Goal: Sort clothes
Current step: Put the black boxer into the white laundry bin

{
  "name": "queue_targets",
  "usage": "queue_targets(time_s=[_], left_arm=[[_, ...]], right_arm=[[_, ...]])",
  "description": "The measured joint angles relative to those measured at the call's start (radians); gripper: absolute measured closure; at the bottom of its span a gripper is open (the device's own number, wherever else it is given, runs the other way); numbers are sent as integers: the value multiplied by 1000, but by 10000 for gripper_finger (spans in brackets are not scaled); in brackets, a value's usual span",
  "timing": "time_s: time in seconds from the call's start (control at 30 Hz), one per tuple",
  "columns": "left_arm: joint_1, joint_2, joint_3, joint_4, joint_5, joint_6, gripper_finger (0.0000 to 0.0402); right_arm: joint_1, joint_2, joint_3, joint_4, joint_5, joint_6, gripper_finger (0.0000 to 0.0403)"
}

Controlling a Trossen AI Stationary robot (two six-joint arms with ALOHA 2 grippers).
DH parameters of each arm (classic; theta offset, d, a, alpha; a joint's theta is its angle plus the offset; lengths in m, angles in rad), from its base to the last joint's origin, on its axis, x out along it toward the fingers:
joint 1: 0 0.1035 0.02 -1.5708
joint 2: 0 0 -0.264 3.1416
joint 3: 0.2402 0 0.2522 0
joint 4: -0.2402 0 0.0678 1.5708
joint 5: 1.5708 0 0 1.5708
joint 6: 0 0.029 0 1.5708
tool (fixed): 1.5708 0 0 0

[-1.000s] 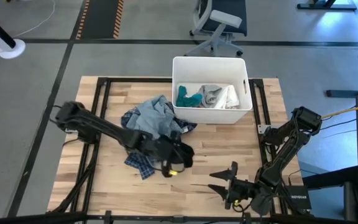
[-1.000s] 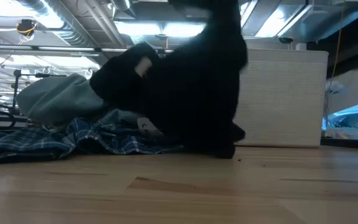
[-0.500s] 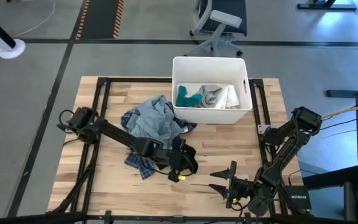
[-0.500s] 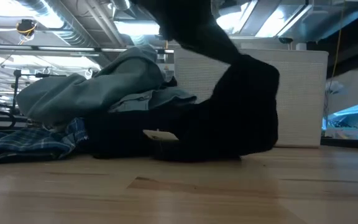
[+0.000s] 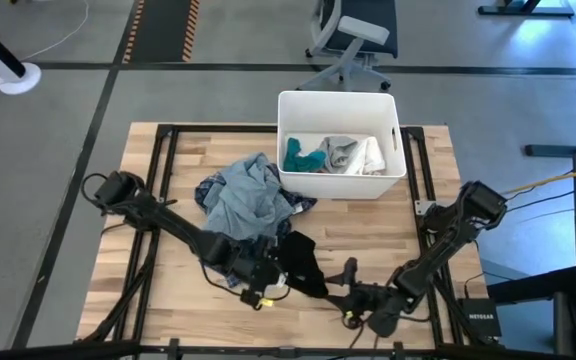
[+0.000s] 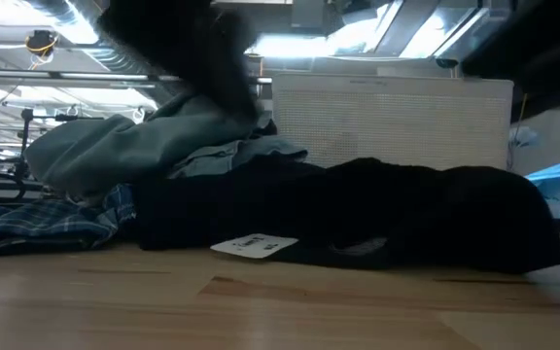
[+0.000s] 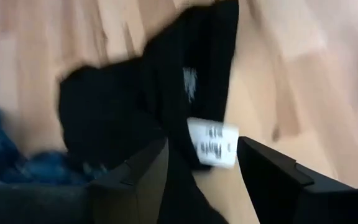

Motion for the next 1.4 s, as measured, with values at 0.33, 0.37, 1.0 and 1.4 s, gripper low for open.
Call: queue_targets(time_s=[0.33, 0.37, 1.0, 1.4], left_arm=[[-9, 4, -254, 367, -102, -35, 213], [-9, 4, -266, 406, -102, -32, 213], [-18, 78, -294, 517, -221, -7, 226], [-10, 107, -294, 515, -169, -36, 267]], right_arm=[[-74, 31, 0, -9, -117, 16, 171], [-80, 31, 0, -9, -122, 16, 171], [-89, 31, 0, -32, -122, 16, 171], [-90, 41, 0, -27, -153, 77, 171]])
